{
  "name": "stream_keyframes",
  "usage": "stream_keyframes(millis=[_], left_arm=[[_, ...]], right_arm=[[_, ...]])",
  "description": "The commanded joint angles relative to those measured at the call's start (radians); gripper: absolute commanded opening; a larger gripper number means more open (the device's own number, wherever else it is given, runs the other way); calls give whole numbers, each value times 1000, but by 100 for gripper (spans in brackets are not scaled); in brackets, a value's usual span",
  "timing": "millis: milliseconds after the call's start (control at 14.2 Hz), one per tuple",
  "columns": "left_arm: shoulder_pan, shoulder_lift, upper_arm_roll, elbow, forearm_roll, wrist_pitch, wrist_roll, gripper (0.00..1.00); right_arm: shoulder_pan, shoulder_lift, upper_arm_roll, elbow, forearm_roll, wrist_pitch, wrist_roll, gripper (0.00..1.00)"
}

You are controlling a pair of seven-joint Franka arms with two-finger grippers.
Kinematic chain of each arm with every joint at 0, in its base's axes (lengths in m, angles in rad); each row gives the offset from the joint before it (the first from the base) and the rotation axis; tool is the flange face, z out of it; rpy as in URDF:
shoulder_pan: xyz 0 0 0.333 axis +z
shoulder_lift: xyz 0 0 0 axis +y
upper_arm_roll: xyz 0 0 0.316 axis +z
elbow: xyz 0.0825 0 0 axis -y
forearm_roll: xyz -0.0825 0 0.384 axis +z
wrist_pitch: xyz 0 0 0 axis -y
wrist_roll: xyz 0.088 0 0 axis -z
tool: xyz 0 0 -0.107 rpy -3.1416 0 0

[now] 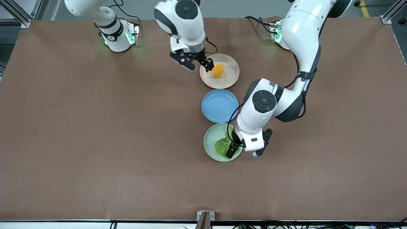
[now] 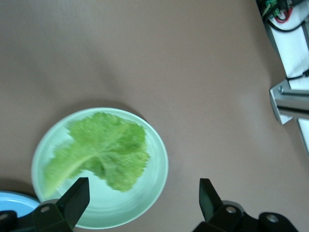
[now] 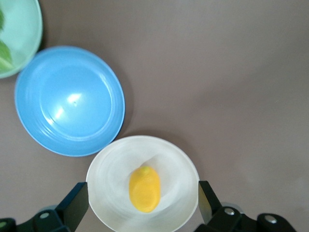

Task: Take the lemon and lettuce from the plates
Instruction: 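Lower both grippers and close them on the lemon and lettuce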

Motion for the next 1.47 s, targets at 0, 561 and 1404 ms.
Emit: stream_keyframes(millis=[0,561,1404], left_arm=[[-15,63,5,38,-23,69,-83,100],[-58,154,6,29,-22,88,-123,94],[-70,185,6,17,-23,61,-123,88]], right_arm=[[69,65,-15,13,-7,62,81,100],[177,233,-21,30,-22,222,129,100],[214,360,-24,74,-90,292,185,94]])
